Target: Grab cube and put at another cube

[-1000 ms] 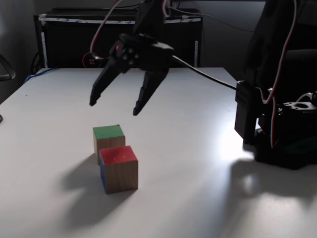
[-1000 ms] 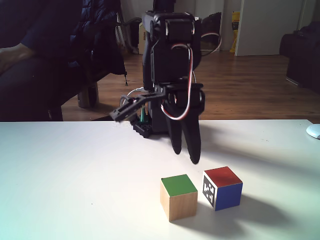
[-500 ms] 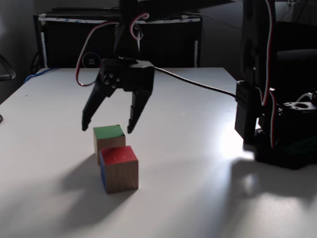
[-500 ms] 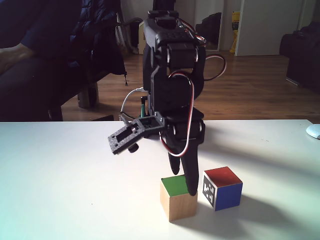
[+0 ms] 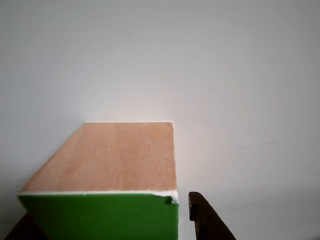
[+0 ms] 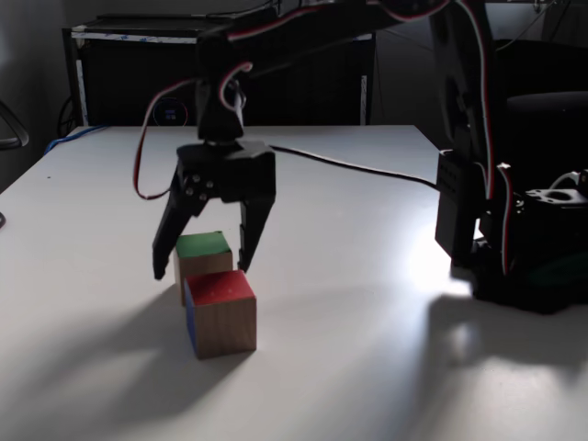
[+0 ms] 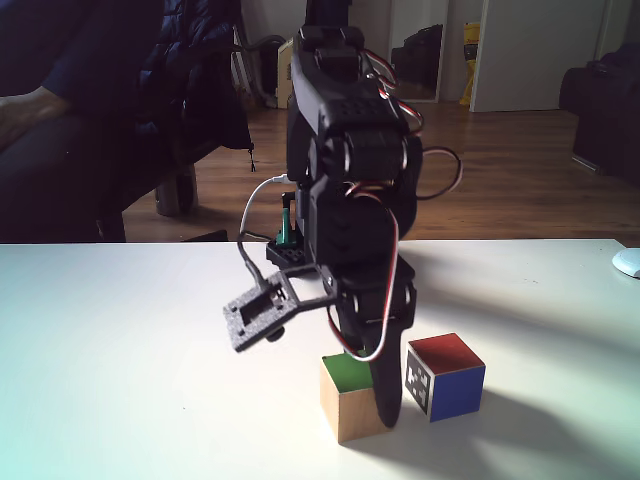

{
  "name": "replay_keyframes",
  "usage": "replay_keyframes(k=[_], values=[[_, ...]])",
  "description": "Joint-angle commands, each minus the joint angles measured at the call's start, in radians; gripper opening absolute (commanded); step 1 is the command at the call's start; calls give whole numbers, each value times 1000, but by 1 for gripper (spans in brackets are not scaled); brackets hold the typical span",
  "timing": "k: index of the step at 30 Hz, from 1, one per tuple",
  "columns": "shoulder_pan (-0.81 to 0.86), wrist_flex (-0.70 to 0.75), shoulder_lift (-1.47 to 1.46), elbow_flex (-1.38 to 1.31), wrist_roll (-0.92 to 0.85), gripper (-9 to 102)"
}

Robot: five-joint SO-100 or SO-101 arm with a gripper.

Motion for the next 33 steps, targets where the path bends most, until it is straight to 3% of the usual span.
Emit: replay_keyframes(k=[1, 10, 24, 33], values=[[15, 0, -14, -64, 3, 41], [23, 3, -71, -117, 9, 39], [29, -3, -94, -140, 17, 18], [2, 118, 35, -158, 43, 18]])
